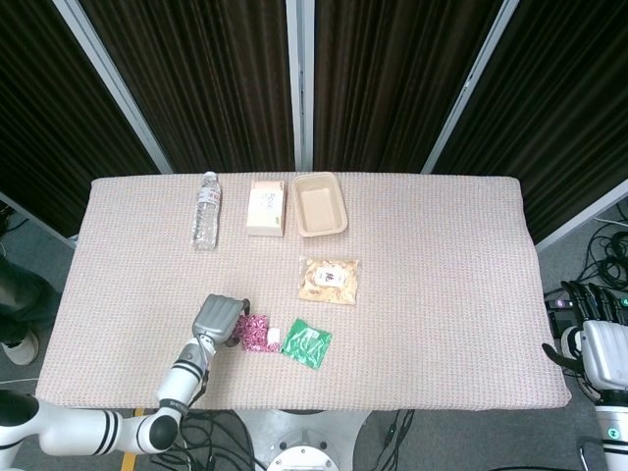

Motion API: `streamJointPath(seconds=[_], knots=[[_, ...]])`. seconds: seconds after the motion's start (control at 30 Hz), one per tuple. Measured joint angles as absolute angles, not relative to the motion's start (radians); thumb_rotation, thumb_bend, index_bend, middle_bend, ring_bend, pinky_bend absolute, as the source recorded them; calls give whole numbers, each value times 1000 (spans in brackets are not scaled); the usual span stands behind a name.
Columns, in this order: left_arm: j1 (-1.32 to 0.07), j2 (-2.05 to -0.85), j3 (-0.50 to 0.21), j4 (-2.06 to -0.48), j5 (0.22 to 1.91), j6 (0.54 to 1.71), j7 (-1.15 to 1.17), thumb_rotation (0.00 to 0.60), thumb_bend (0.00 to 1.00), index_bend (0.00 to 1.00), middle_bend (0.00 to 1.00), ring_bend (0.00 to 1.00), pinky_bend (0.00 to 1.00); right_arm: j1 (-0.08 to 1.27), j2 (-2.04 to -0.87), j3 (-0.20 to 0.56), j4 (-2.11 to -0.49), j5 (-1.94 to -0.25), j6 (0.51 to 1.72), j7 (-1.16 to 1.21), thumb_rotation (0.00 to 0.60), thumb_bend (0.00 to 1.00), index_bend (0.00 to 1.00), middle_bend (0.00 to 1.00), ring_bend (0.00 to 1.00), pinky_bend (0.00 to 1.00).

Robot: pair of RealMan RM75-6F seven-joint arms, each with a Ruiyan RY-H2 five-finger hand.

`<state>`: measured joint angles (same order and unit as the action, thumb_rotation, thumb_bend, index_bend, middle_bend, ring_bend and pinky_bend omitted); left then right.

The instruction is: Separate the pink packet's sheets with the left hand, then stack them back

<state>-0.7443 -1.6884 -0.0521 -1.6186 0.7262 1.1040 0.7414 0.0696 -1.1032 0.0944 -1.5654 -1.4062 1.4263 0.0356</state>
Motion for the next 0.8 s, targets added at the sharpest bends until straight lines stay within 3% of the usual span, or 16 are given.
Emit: streamJointPath(seconds=[0.8], knots=[[-765, -1777, -62, -1615, 662, 1144, 855, 600, 240, 453, 864, 847, 942, 65, -1104, 90, -1550, -1396, 1418, 54, 600, 53, 94, 92, 9, 0]])
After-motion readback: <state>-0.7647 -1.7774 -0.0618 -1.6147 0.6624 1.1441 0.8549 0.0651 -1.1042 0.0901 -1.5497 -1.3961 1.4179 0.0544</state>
